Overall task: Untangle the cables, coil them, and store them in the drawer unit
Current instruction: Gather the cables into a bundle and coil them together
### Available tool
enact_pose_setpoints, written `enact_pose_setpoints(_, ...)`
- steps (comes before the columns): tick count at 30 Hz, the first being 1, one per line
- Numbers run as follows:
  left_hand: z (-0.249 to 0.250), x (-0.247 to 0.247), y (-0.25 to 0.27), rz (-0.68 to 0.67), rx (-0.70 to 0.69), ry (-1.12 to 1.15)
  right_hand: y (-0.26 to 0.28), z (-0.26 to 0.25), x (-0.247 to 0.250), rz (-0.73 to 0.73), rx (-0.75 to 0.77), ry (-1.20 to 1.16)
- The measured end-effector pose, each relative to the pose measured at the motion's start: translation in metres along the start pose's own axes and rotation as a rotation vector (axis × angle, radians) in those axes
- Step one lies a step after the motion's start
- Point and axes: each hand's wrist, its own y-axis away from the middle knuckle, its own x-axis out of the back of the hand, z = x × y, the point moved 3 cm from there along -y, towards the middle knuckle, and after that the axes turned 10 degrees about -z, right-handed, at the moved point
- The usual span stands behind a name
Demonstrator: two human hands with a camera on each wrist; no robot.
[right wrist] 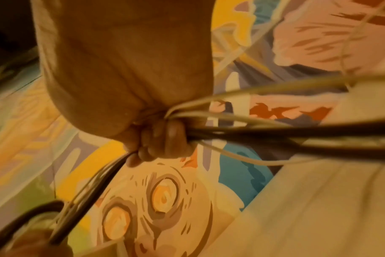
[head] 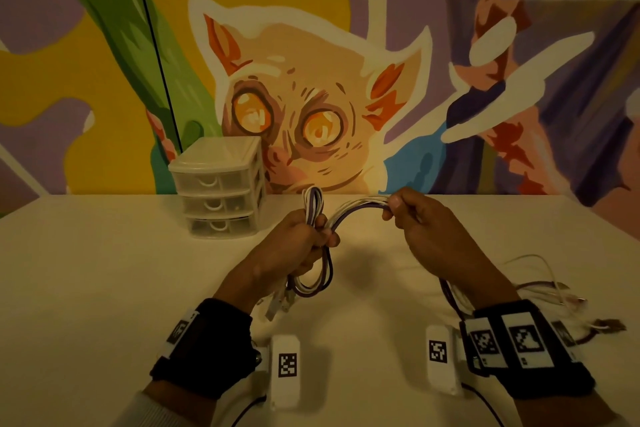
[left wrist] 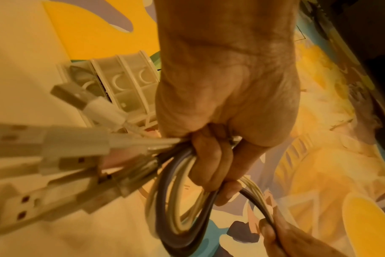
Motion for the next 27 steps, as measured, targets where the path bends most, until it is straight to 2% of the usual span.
enact_pose_setpoints(3,0.003,0.000,0.002,0.018,-0.020,0.037,0.001,-0.005,0.002,0.038,-0.002,0.193)
enact_pose_setpoints(6,0.004,0.001,0.003,0.087,-0.068,0.210,0.002,-0.007,0.007,-0.025,0.007,0.327)
enact_pose_setpoints(8,0.006,0.000,0.005,0.145,-0.079,0.244,0.006,-0.013,0.010,-0.066,0.014,0.370)
enact_pose_setpoints(11,0.005,-0.005,0.003,0.155,-0.084,0.200,0.011,-0.025,0.008,-0.082,0.038,0.250)
enact_pose_setpoints(15,0.000,-0.012,-0.001,0.145,-0.076,-0.021,0.014,-0.032,0.004,-0.070,0.037,0.101)
enact_pose_setpoints(17,0.001,-0.013,-0.002,0.159,-0.100,-0.057,0.014,-0.032,0.002,-0.062,0.040,0.062)
enact_pose_setpoints(27,0.001,-0.018,-0.002,0.104,-0.157,-0.259,0.012,-0.032,0.000,-0.010,0.025,0.064)
